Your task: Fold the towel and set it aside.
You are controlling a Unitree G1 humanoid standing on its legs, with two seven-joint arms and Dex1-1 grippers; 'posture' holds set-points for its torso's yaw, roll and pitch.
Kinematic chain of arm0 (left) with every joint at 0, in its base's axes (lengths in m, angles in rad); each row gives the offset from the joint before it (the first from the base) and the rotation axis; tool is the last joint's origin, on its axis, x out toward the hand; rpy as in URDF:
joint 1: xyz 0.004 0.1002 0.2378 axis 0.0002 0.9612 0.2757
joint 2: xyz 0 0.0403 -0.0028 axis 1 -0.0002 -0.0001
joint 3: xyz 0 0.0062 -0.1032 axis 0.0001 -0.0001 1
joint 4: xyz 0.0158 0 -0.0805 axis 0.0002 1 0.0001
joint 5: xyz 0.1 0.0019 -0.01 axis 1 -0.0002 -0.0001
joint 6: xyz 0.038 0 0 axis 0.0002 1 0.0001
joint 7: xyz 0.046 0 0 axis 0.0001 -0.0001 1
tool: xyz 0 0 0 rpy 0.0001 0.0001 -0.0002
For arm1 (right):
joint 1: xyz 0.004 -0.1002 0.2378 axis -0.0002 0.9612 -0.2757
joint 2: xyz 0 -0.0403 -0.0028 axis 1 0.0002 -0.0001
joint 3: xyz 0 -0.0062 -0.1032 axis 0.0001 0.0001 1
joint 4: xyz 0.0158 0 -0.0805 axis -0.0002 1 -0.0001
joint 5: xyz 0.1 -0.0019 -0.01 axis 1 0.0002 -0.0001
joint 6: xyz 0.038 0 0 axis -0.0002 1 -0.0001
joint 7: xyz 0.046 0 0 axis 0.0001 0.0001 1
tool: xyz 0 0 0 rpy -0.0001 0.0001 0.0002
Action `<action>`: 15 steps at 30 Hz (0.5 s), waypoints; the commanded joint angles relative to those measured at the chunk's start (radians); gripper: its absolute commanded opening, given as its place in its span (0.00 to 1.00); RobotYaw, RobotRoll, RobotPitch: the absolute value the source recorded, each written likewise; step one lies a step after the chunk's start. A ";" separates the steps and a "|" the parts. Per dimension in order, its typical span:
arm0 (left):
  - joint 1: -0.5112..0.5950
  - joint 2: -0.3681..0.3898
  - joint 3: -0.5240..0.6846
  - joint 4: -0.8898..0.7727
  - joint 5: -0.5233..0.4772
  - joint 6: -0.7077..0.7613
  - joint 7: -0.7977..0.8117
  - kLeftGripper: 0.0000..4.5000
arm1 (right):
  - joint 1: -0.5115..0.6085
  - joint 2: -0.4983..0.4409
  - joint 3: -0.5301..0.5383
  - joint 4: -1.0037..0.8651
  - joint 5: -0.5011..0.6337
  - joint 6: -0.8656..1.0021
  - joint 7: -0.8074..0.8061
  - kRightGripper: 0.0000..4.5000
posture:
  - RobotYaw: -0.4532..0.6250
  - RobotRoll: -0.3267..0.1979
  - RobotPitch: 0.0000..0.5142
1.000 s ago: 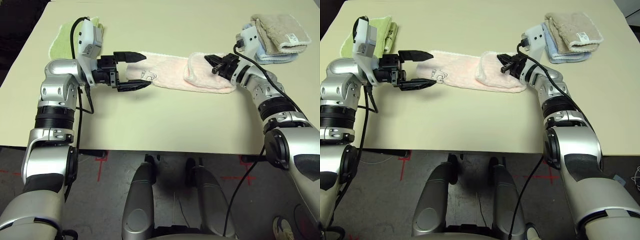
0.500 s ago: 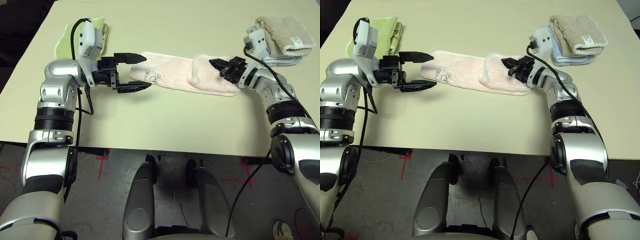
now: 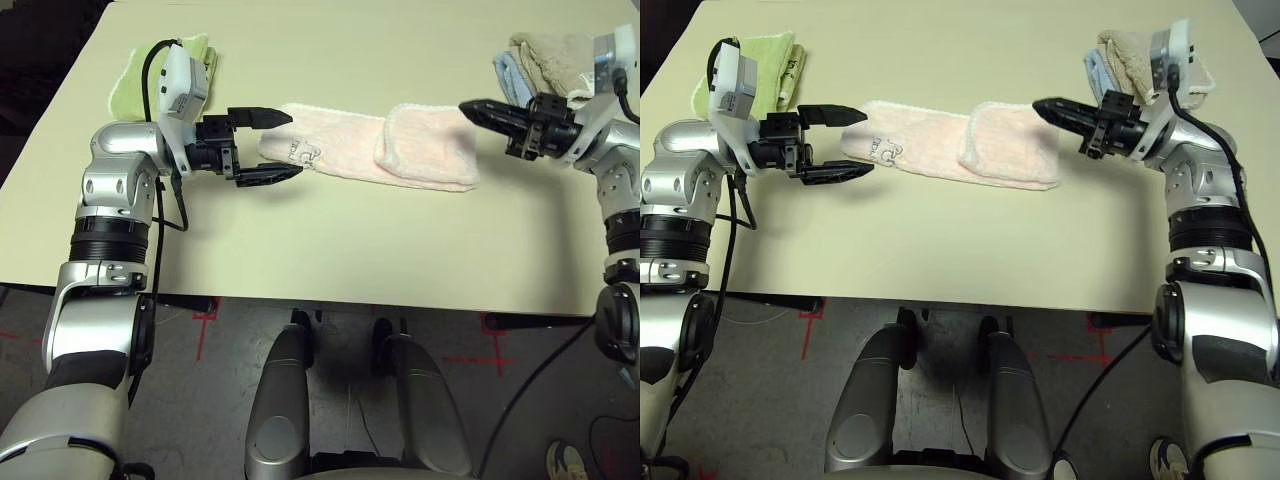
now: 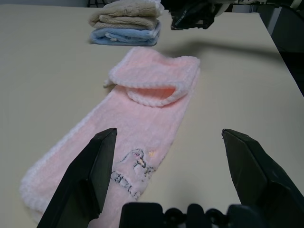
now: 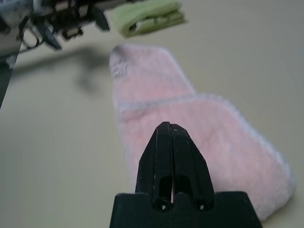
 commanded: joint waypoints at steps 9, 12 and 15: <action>0.037 0.002 -0.002 -0.021 -0.002 0.000 0.000 1.00 | 0.077 -0.110 0.014 0.058 -0.064 -0.152 0.085 0.01 | 0.49 0.62 0.58; 0.037 0.001 -0.001 -0.015 -0.001 -0.004 0.001 1.00 | 0.087 -0.117 0.006 0.050 -0.049 -0.153 0.098 0.01 | 0.49 0.62 0.58; 0.036 0.000 0.000 -0.011 -0.001 -0.005 0.001 1.00 | 0.078 -0.126 -0.009 0.069 -0.041 -0.165 0.099 0.05 | 0.50 0.62 0.58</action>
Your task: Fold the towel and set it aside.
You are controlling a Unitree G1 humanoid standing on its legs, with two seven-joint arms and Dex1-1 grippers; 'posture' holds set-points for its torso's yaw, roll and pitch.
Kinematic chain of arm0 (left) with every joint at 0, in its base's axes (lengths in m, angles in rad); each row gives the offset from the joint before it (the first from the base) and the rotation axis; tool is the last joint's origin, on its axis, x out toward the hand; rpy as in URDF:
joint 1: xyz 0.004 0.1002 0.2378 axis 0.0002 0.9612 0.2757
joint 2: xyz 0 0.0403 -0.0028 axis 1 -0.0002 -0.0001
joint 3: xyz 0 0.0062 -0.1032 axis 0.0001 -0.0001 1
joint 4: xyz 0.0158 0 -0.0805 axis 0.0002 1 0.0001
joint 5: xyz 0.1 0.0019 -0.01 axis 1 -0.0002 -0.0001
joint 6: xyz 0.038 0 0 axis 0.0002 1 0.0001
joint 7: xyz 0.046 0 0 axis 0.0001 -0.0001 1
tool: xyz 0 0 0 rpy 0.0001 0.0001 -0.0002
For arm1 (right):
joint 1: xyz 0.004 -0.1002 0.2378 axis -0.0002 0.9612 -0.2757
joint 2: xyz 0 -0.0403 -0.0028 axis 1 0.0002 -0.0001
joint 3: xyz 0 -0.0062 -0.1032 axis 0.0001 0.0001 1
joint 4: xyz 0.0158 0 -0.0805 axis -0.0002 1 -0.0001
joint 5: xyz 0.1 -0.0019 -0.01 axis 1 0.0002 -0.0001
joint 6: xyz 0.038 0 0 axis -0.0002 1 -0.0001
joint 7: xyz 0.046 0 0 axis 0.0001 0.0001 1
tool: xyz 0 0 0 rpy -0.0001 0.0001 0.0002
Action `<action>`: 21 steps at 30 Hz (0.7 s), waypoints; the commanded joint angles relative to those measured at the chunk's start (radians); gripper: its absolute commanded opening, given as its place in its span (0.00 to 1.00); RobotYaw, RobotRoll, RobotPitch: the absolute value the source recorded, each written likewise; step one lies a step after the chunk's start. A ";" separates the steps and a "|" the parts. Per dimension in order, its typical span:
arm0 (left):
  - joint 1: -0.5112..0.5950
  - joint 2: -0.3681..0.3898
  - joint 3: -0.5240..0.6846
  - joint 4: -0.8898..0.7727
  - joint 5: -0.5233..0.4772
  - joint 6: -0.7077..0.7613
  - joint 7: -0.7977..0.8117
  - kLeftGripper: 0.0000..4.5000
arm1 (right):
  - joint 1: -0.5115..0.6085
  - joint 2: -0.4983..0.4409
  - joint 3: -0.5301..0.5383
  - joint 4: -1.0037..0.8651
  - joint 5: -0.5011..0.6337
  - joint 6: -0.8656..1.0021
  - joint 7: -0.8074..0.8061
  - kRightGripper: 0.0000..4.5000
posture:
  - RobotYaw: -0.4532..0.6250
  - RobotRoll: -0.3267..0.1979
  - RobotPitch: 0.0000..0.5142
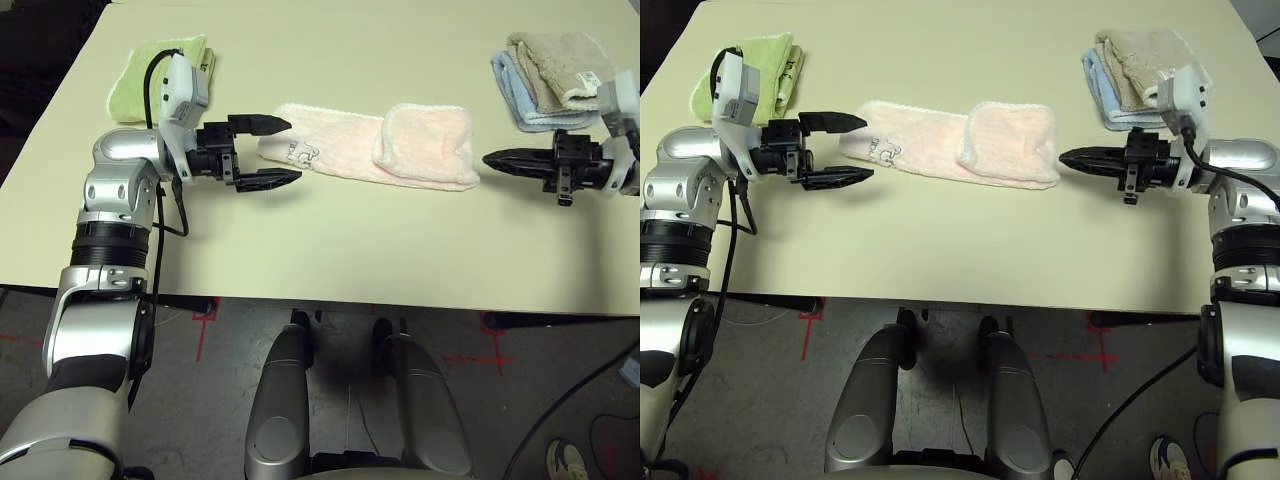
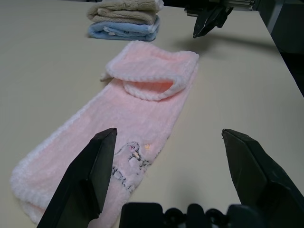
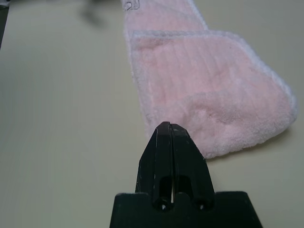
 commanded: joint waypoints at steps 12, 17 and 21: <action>0.011 0.000 0.031 0.019 0.001 0.067 0.109 1.00 | 0.082 -0.021 -0.078 -0.120 0.095 0.063 -0.014 0.98 | 0.49 0.62 0.60; -0.044 0.064 0.014 0.025 -0.007 0.487 0.207 1.00 | 0.129 -0.006 -0.067 -0.209 0.105 0.098 -0.045 0.99 | 0.50 0.62 0.60; -0.111 0.080 0.051 0.060 -0.063 0.843 0.281 1.00 | 0.136 0.004 -0.065 -0.242 0.110 0.119 -0.063 0.99 | 0.49 0.62 0.60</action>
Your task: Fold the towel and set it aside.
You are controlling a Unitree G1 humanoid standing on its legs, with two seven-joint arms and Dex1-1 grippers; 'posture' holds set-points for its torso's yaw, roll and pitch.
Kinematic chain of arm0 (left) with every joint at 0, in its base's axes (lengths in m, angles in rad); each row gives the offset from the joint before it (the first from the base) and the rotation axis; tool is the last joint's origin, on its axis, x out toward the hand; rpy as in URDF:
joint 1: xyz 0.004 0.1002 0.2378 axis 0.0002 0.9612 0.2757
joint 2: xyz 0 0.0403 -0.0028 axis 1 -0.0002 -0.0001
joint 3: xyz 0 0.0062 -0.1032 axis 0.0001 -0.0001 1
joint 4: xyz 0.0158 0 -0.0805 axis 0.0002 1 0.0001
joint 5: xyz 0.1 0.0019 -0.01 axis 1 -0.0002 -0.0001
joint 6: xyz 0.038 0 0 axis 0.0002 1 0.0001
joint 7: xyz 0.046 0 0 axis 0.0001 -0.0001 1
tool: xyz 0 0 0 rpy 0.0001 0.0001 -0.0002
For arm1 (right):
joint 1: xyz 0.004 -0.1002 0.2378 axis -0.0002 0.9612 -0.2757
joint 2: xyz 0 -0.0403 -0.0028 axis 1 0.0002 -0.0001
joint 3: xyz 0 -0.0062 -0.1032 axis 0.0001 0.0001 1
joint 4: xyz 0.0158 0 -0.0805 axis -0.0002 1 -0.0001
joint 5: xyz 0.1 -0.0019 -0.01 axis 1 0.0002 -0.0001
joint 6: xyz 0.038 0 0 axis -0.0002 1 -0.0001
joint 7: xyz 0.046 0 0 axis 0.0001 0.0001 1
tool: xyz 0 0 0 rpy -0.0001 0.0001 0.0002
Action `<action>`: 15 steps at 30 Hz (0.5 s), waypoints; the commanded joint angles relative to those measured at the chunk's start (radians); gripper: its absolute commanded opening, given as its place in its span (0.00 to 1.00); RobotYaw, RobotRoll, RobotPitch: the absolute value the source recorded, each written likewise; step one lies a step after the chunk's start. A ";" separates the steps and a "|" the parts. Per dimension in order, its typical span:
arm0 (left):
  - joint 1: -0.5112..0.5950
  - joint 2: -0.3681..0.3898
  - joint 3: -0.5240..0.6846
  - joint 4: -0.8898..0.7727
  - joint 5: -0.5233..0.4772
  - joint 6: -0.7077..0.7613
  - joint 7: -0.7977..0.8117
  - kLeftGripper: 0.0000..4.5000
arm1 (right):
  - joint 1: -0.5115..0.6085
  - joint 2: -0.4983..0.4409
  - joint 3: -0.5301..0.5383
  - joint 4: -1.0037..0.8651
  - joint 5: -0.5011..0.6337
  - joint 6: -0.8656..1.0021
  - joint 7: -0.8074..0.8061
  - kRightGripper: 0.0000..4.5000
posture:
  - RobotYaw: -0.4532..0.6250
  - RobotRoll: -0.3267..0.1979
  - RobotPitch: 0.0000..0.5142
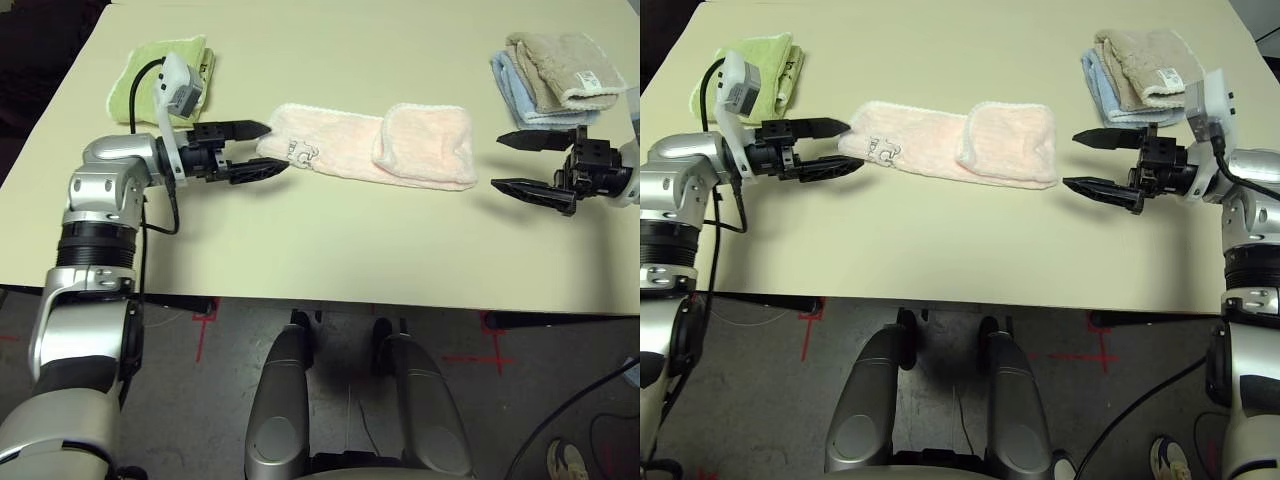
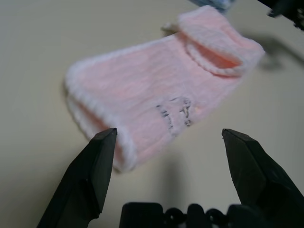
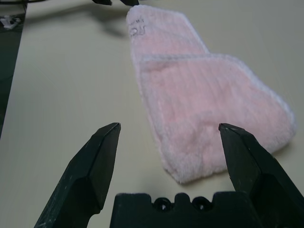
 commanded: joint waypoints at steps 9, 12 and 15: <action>-0.084 0.025 0.098 0.101 -0.076 0.515 0.199 1.00 | 0.021 0.007 0.009 -0.039 0.006 0.013 -0.016 0.99 | 0.49 0.62 0.61; -0.081 0.014 0.121 0.099 -0.088 0.560 0.234 1.00 | 0.021 0.009 0.011 -0.038 0.004 0.011 -0.019 0.99 | 0.50 0.62 0.61; -0.096 -0.009 0.171 0.128 -0.103 0.579 0.289 1.00 | 0.021 0.012 0.013 -0.041 0.002 0.010 -0.024 0.99 | 0.50 0.62 0.61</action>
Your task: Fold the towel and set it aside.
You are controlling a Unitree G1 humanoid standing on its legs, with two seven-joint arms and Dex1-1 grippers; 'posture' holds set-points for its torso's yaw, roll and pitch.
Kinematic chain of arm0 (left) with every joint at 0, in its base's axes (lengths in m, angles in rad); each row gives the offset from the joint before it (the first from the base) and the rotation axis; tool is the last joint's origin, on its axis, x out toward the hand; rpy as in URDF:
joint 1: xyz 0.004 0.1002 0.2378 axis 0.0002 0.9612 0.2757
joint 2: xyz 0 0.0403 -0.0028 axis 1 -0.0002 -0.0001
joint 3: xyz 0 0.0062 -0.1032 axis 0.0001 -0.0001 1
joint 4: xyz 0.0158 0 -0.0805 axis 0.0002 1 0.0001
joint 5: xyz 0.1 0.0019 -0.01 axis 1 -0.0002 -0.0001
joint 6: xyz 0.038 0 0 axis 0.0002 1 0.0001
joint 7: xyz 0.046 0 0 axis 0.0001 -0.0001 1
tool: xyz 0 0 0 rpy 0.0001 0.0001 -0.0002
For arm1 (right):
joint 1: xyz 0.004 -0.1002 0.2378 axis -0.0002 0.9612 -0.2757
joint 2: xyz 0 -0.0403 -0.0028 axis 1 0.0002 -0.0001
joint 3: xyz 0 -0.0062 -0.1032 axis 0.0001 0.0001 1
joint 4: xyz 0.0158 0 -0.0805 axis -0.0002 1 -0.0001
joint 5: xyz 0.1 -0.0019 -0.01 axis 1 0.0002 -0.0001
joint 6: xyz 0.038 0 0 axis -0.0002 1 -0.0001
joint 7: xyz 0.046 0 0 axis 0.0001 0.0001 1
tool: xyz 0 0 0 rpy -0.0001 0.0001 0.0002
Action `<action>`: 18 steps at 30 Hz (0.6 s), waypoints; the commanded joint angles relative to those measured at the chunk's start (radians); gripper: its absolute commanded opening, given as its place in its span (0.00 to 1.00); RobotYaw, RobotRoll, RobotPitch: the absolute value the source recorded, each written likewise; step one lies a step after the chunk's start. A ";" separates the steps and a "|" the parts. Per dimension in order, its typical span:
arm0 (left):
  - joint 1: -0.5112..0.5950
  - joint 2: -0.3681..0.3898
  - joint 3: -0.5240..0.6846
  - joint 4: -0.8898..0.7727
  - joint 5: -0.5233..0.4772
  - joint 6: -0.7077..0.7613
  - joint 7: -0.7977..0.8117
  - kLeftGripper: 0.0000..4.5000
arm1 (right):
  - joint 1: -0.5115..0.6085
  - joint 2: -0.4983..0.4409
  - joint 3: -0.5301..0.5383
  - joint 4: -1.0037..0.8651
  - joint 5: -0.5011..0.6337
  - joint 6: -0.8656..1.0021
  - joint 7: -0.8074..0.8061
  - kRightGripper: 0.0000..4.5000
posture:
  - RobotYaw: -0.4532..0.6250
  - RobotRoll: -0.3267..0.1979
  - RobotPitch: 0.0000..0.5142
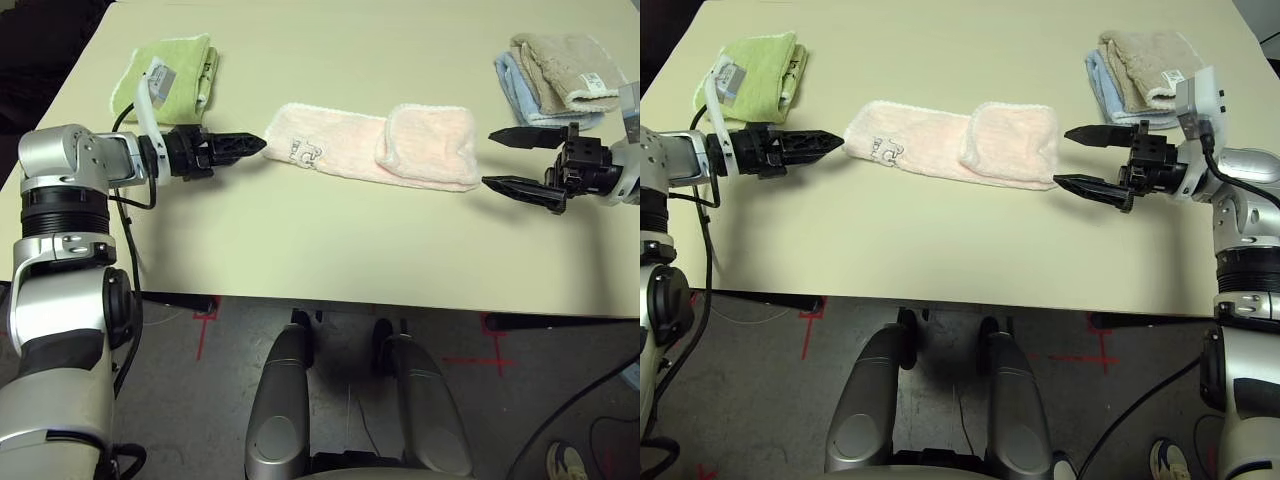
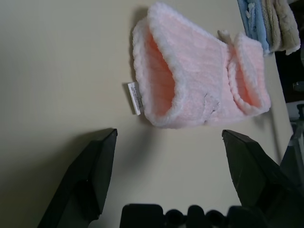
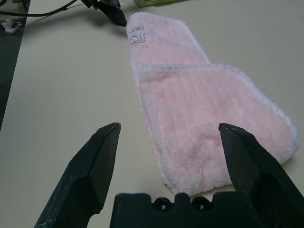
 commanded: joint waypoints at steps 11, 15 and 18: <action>-0.007 -0.061 0.070 0.027 -0.071 0.139 0.110 1.00 | 0.023 -0.001 0.011 -0.038 -0.003 0.001 -0.017 0.99 | 0.49 0.62 0.61; -0.020 -0.089 0.113 0.051 -0.081 0.125 0.158 1.00 | 0.025 -0.002 0.011 -0.046 -0.003 0.005 -0.021 0.99 | 0.49 0.62 0.61; -0.034 -0.108 0.141 0.076 -0.079 0.095 0.194 1.00 | 0.027 -0.002 0.012 -0.051 -0.002 0.008 -0.025 0.99 | 0.49 0.62 0.61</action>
